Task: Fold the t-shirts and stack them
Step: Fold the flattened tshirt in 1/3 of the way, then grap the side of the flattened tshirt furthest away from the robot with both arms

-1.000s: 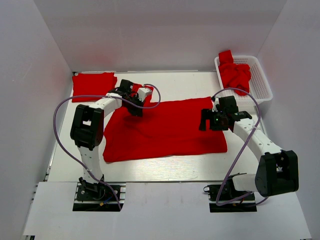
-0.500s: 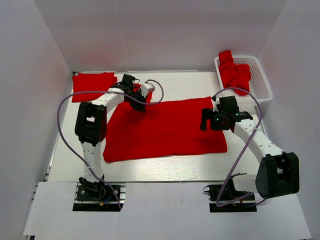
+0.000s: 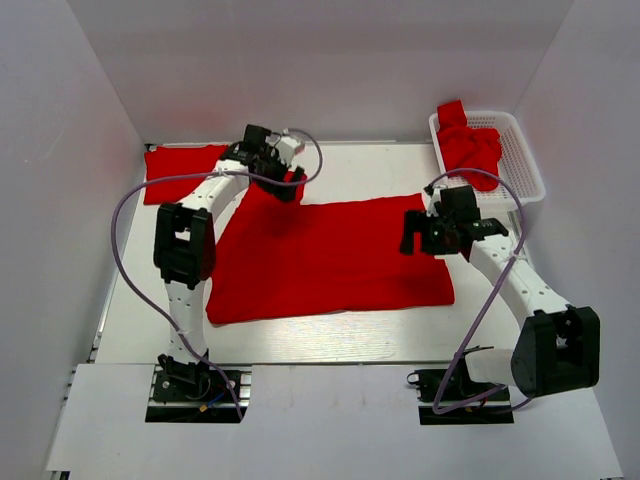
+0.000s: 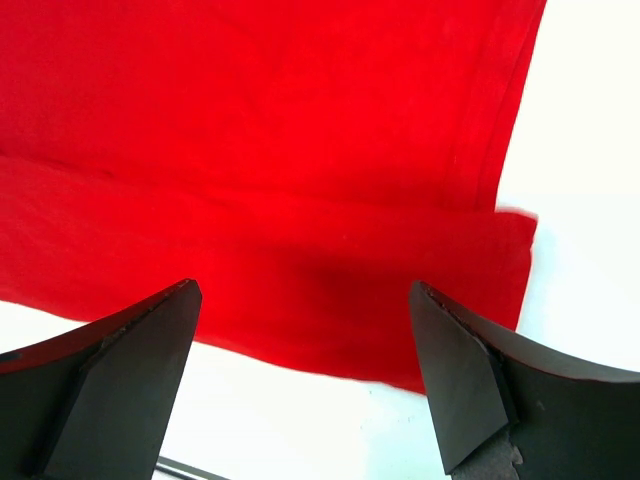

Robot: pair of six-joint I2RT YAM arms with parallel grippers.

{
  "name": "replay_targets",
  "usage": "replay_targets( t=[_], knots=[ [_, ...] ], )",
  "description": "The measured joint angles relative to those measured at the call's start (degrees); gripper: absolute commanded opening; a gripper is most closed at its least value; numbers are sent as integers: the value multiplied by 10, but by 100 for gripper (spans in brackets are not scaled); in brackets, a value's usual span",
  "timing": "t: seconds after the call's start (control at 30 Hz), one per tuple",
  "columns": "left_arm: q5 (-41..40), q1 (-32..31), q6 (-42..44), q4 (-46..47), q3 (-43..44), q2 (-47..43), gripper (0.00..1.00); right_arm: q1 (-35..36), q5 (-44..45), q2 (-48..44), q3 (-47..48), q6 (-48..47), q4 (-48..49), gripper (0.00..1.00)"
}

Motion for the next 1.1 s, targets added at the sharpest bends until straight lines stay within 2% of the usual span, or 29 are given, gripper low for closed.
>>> replay_targets(
  t=[0.07,0.17,0.23,0.3,0.53,0.7,1.1],
  knots=[
    [-53,0,-36,1,44,3,100,0,0,3,17,2,3,90],
    [-123,4,-110,-29,175,48,100,1,8,28,58,9,17,90],
    [-148,12,-161,-48,268,95,100,2,22,58,93,15,30,90],
    [-150,27,-204,-55,311,124,100,2,34,96,134,19,37,90],
    [-111,88,-305,-38,311,196,100,3,86,212,256,21,54,90],
    [-106,111,-337,14,314,250,100,3,89,238,271,22,57,90],
    [-148,95,-359,118,346,306,98,3,87,266,278,38,60,90]
  ],
)
